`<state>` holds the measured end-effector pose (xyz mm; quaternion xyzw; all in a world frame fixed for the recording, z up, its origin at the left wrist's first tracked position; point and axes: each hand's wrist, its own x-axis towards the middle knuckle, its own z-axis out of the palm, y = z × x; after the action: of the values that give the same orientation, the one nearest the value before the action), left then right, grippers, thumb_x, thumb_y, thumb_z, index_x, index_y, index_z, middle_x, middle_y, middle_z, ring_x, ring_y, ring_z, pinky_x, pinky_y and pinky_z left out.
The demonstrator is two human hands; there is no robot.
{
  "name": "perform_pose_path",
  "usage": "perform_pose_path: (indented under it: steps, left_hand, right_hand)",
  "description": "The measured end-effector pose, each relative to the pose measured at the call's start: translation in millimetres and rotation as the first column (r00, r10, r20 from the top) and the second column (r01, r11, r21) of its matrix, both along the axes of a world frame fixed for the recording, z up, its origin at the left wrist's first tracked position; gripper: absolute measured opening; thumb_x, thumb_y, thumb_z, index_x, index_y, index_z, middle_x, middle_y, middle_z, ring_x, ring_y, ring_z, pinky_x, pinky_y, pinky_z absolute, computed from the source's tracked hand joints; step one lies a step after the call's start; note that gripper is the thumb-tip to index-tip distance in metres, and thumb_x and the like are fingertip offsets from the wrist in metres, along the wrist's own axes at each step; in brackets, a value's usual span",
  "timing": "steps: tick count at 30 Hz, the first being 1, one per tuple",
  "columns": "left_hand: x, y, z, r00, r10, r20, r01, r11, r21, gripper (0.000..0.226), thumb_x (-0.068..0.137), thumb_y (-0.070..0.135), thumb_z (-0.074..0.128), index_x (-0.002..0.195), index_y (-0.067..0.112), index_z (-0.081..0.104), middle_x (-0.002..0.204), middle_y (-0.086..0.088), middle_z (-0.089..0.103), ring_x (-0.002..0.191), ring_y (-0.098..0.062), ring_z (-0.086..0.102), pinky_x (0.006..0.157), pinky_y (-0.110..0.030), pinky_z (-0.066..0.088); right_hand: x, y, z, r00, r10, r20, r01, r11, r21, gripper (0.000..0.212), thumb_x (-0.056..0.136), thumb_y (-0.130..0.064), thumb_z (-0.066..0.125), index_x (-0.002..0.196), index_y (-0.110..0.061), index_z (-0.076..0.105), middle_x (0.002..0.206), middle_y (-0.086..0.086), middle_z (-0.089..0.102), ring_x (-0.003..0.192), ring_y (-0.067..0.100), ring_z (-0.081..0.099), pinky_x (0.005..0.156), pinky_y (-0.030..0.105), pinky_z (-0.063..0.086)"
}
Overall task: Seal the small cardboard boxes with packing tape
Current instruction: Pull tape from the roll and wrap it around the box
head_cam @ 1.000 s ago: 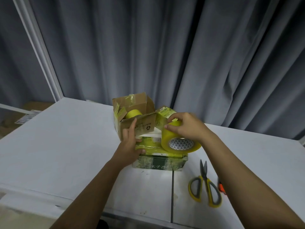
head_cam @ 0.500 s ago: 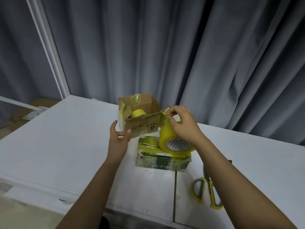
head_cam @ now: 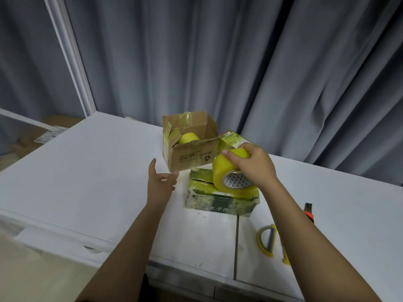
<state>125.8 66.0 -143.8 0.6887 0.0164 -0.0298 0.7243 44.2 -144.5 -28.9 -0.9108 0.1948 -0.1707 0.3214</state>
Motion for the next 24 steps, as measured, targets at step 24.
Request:
perform_pose_path:
  steps: [24]
  left_hand:
    - [-6, -31, -6, 0.994, -0.001, -0.114, 0.0, 1.0, -0.012, 0.086, 0.077, 0.036, 0.076, 0.145, 0.028, 0.024, 0.089, 0.002, 0.059, 0.083, -0.008, 0.058, 0.079, -0.033, 0.05]
  right_hand:
    - [-8, 2, -9, 0.997, -0.057, 0.055, 0.056, 0.998, 0.018, 0.06, 0.067, -0.08, 0.051, 0.091, -0.027, 0.064, 0.096, -0.003, 0.067, 0.096, 0.024, 0.059, 0.083, 0.044, 0.051]
